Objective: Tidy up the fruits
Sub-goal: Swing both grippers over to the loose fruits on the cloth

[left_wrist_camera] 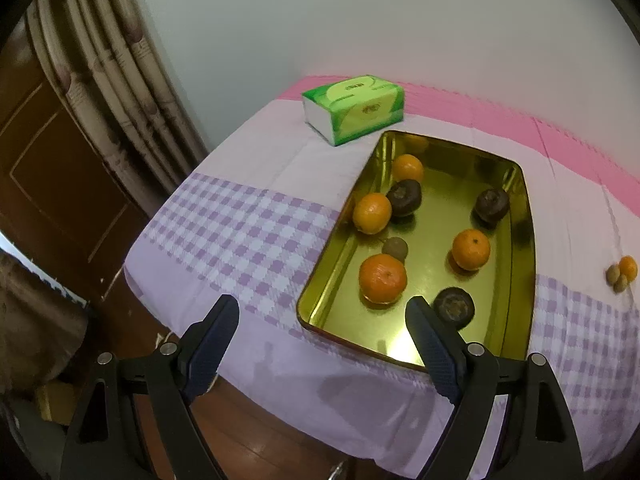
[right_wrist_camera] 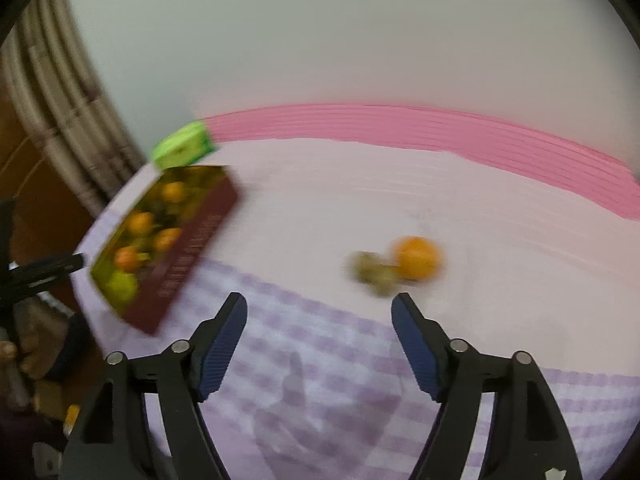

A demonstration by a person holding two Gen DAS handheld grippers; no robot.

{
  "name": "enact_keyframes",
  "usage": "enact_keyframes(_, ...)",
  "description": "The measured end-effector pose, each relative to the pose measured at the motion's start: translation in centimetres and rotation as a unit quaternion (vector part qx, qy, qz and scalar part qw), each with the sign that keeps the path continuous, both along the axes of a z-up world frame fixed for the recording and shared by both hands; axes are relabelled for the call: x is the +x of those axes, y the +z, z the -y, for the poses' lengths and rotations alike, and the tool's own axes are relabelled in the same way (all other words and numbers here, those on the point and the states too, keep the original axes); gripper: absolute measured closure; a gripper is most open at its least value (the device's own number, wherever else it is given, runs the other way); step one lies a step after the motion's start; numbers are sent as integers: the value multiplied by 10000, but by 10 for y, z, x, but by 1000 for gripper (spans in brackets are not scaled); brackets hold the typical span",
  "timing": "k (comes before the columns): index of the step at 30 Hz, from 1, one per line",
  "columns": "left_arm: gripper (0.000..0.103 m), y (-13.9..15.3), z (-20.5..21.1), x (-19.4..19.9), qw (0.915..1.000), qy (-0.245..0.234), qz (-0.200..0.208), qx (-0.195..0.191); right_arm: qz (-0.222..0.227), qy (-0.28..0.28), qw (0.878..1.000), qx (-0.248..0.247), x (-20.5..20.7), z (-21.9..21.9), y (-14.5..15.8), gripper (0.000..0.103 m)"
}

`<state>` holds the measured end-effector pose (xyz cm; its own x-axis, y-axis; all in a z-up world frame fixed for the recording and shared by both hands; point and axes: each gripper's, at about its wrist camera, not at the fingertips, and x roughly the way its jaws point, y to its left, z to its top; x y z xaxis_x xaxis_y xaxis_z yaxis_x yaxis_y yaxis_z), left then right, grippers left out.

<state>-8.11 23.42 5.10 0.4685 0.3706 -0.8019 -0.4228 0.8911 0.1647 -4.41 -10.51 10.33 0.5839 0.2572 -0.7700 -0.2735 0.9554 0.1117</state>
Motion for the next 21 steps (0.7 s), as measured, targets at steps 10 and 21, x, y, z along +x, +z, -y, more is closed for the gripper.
enact_keyframes(10, 17, -3, 49, 8, 9959, -662, -158, 593, -148, -1073, 9932, -431, 18, 110, -30, 17)
enact_keyframes(21, 17, 17, 164, 40, 9504, -3107, 138, -42, -296, -1523, 9863, -555, 34, 168, -60, 13)
